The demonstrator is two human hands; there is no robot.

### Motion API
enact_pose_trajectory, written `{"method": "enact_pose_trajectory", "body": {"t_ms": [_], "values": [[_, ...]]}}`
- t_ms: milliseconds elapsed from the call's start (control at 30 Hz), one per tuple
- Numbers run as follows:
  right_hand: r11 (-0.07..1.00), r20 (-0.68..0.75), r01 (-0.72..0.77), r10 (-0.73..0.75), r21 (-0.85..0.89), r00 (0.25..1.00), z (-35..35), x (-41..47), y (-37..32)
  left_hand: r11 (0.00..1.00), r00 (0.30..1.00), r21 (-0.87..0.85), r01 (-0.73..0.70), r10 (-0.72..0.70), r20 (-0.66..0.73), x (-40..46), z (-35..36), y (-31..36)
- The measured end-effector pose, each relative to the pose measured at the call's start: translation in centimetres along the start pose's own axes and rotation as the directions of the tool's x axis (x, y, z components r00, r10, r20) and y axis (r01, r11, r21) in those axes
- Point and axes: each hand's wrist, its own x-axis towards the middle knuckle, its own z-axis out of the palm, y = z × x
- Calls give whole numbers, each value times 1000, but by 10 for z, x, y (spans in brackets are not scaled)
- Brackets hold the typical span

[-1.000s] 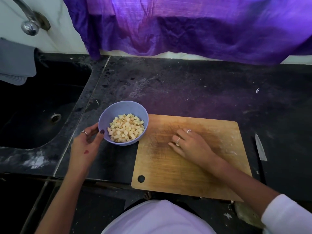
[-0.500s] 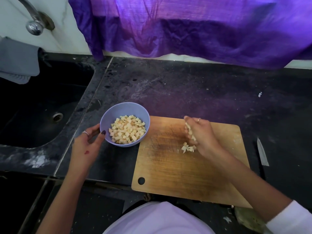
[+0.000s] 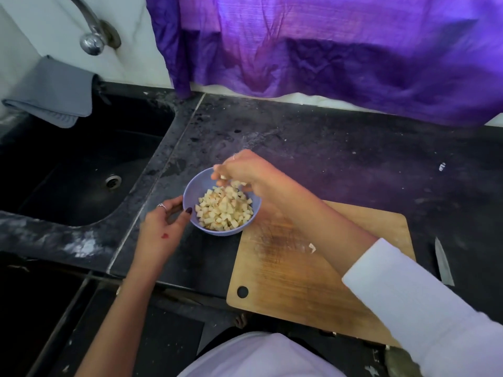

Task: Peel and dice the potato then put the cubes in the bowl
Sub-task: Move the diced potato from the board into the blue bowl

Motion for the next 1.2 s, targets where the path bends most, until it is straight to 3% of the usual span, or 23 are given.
{"method": "enact_pose_trajectory", "body": {"t_ms": [100,233,333,400,467,533,633,667,767,833,933,1033,1100,1200], "values": [[935,90,15,18,-353,996,-1,3,-18,1000,1000,-2,9,-9,9,1,-1,2],[827,148,57,31,-559,989,-1,6,-25,1000,1000,15,12,-13,17,0,0,3],[653,51,155,-176,-741,983,6,1,-23,999,1000,36,10,-10,9,0,-1,3],[521,-27,168,-345,-837,938,11,-1,-18,1000,1000,27,6,-6,10,0,-1,2],[475,-10,202,-407,-856,914,15,-3,-13,1000,1000,6,1,-1,18,0,-2,1],[501,57,273,-404,-821,913,18,-6,-9,1000,1000,-3,5,-5,23,0,-2,-1],[503,16,306,-501,-809,865,23,-13,-2,1000,1000,-2,-1,1,21,2,-2,-2],[521,29,308,-475,-796,879,25,-16,-1,1000,1000,1,-4,4,20,2,-2,-3],[746,92,346,-360,-568,928,20,-30,4,1000,1000,-6,14,-14,13,1,-2,-4],[875,-67,302,-351,-379,934,2,-47,21,1000,1000,-11,13,-13,17,1,-2,-3],[927,-340,65,-200,-369,919,-33,-75,77,999,1000,-22,27,-27,-1,1,0,-1],[932,-559,-228,34,-282,828,-55,-105,138,996,999,-68,53,-53,5,1,2,0],[900,-560,-320,107,-297,822,-52,-120,159,992,998,-101,70,-69,15,1,2,-1],[891,-500,-333,146,-307,853,-31,-125,175,993,997,-97,68,-65,35,1,1,-2]]}}
